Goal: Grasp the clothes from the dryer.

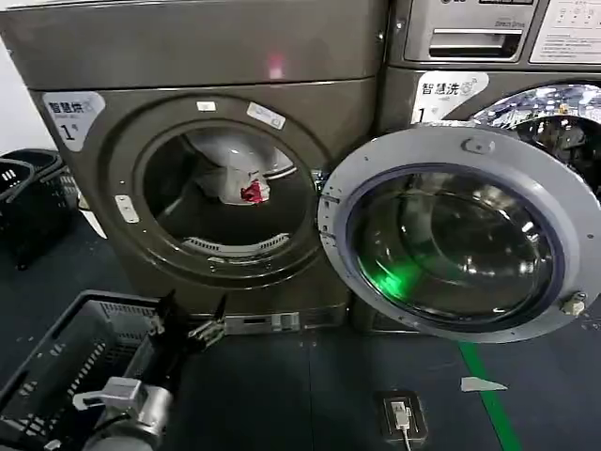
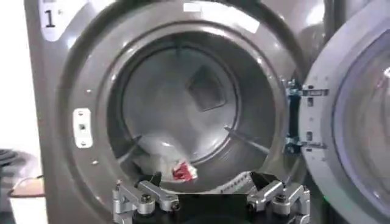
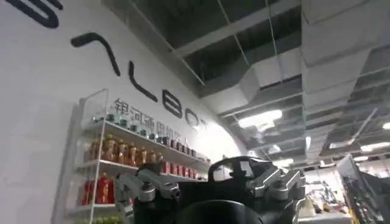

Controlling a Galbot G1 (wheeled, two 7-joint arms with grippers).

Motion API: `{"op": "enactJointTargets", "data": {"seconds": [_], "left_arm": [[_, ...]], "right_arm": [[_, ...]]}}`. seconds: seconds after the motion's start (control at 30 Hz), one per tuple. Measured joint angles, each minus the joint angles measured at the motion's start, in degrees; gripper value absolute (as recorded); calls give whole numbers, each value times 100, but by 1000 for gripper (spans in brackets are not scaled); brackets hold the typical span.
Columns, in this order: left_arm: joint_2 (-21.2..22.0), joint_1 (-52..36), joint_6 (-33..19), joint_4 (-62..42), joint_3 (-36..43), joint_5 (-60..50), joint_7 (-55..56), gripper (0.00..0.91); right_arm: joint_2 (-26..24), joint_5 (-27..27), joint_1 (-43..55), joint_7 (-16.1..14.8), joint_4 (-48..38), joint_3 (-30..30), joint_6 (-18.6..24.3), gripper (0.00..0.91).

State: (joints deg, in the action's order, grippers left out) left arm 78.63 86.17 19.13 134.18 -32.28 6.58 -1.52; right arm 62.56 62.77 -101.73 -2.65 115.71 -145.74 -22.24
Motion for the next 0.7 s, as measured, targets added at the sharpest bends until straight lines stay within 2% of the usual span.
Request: {"op": "enactJointTargets", "data": {"seconds": [0.33,0.7], "left_arm": [[-24,-220,-94,-151,-227,121,4,907],[-54,-282,-51,-222,-358,122,-44,907]], "right_arm": [[83,-381,22,-211,103,129,-13,907],[72,-605,22,-309,165,197,-3,907]]}}
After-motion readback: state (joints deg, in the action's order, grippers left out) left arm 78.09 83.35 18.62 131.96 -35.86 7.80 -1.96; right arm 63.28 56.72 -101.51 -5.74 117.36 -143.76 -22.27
